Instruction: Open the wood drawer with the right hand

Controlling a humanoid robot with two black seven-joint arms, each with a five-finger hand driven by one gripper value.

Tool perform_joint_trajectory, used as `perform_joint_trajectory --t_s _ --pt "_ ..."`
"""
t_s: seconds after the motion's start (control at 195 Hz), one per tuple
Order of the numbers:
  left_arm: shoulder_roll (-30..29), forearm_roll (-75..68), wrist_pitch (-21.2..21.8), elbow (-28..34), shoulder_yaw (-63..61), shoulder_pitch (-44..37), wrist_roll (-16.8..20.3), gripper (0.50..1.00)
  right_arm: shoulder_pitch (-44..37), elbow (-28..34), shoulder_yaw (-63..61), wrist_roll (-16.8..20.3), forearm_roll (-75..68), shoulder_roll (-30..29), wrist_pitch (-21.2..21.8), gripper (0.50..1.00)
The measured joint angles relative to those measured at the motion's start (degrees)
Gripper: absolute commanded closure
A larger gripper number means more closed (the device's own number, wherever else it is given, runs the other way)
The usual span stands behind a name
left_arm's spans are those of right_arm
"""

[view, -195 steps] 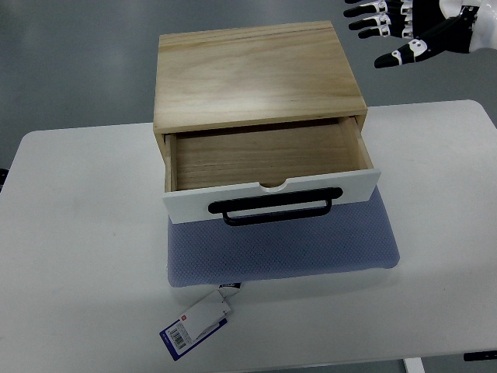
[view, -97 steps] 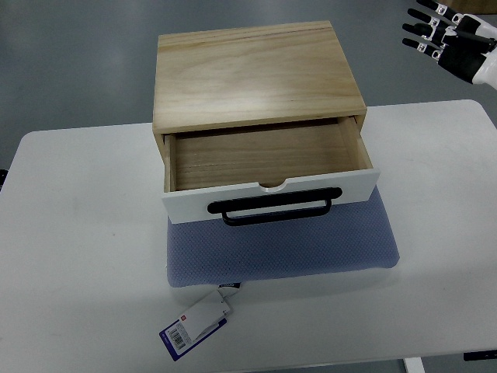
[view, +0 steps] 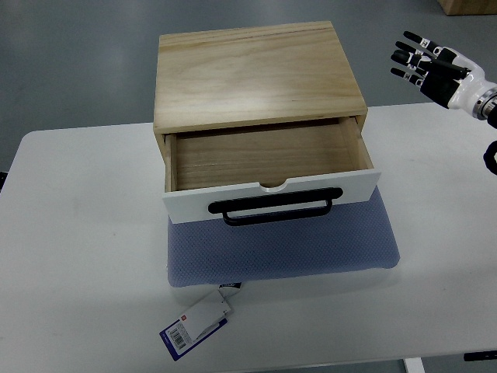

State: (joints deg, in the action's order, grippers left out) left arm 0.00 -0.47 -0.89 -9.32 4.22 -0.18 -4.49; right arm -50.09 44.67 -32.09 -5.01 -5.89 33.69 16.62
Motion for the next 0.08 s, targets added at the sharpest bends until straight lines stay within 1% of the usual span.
perform_joint_trajectory --t_s 0.082 --pt "0.00 0.00 0.00 0.00 0.00 0.00 0.00 0.500 0.20 -0.02 0.82 0.00 0.00 -0.02 0.00 0.568"
